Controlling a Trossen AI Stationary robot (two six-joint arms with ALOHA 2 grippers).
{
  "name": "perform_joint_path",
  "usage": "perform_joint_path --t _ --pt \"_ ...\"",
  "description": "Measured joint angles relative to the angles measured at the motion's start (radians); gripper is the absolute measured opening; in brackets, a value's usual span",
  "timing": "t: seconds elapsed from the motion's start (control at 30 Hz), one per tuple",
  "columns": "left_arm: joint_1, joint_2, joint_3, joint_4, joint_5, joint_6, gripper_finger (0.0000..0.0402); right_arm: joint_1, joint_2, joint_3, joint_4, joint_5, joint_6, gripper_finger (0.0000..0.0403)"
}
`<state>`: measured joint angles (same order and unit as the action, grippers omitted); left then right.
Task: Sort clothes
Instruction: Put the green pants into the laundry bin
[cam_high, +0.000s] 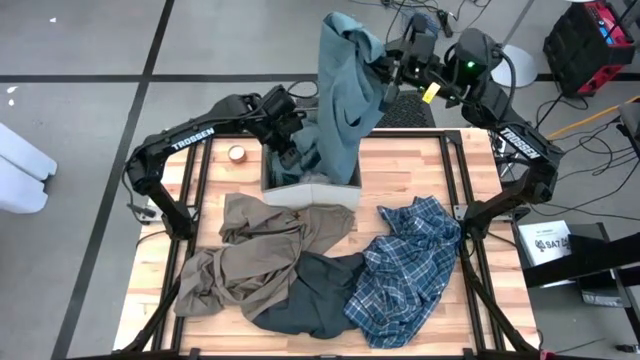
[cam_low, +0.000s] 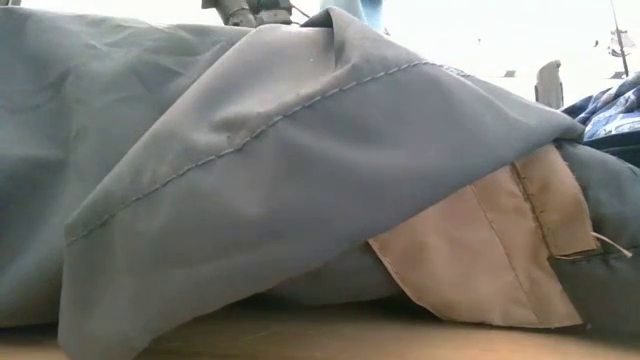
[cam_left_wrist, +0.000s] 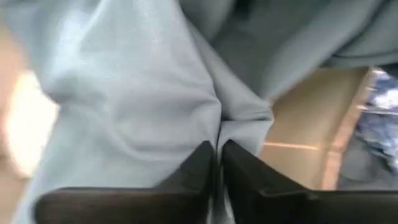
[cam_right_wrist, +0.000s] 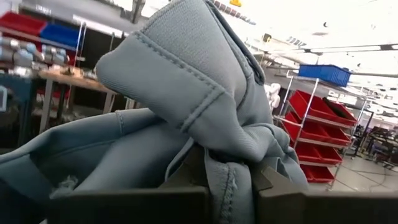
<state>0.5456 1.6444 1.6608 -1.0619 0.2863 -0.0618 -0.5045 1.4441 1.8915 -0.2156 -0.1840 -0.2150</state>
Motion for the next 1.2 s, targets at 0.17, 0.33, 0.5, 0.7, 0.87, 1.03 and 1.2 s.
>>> perform_joint_path --t 0.17,0.33,0.5,0.7,0.87,1.03,1.2 --pt "0.020 -0.001 0.000 0.032 -0.008 0.020 0.0139 -0.024 0.009 0.000 -0.034 0.000 -0.012 0.0014" --pt "0.049 -0.036 0.020 0.048 -0.013 0.037 0.0200 -0.056 0.032 0.000 -0.051 0.001 -0.005 0.0014" --pt "0.093 -0.094 0.096 0.023 -0.072 0.051 0.0208 -0.073 0.064 0.000 -0.044 -0.001 -0.006 0.0014" --pt "0.132 -0.227 0.175 0.031 -0.086 0.051 0.0210 -0.084 0.126 0.000 -0.045 -0.006 0.007 0.0014" --pt "0.137 -0.363 0.202 0.054 -0.088 0.068 0.0210 -0.084 0.226 0.000 -0.018 -0.052 0.037 0.0014" --pt "0.136 -0.460 0.200 0.050 -0.088 0.067 0.0210 -0.082 0.354 0.000 0.038 -0.135 0.103 0.0014" --pt "0.135 -0.508 0.195 0.030 -0.088 0.046 0.0210 -0.063 0.480 -0.001 -0.006 -0.140 0.129 0.0014"
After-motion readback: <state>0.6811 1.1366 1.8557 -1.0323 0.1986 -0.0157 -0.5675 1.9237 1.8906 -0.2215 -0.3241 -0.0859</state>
